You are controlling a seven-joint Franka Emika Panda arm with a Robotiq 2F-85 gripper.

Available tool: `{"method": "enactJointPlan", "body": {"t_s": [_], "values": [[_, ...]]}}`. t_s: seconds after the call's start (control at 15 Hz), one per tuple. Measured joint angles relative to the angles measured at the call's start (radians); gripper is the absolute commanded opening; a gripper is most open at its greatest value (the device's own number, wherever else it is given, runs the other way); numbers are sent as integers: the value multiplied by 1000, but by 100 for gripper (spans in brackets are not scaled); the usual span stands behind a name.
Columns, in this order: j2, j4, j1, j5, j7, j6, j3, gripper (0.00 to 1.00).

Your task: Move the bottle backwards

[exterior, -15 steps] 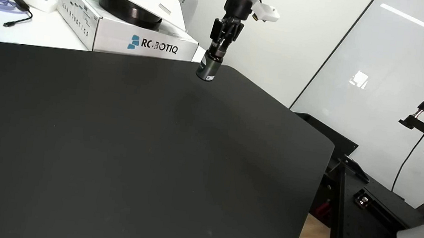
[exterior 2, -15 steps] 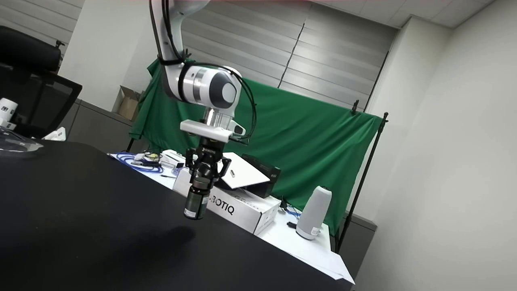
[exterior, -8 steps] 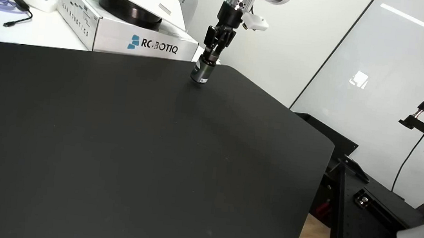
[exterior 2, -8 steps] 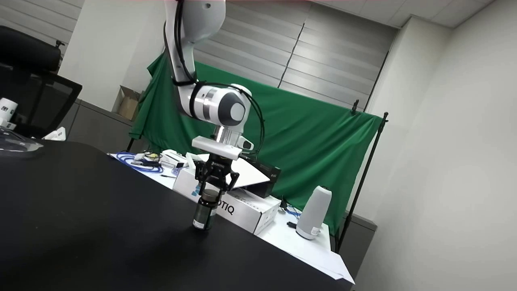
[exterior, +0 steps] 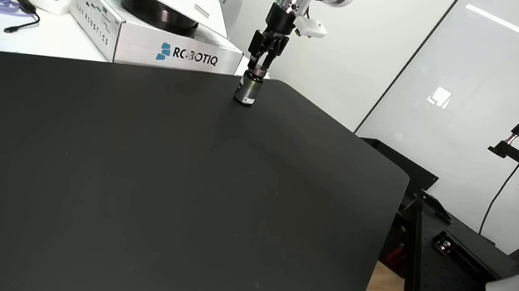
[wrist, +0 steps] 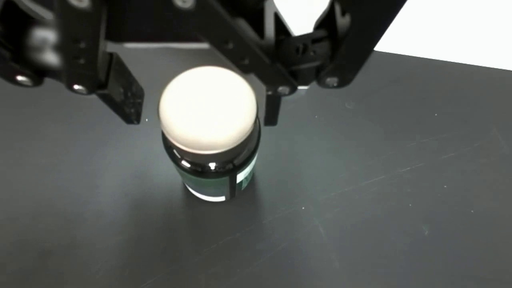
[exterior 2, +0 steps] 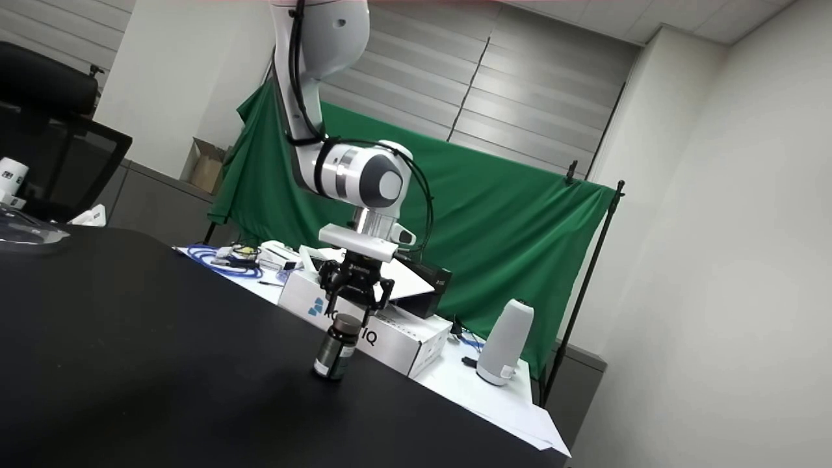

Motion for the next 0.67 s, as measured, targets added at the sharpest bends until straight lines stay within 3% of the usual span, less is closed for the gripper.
{"method": "enactJointPlan", "body": {"t_s": [0.67], "values": [[-143, -49, 5, -3, -1, -63, 8, 100]]}}
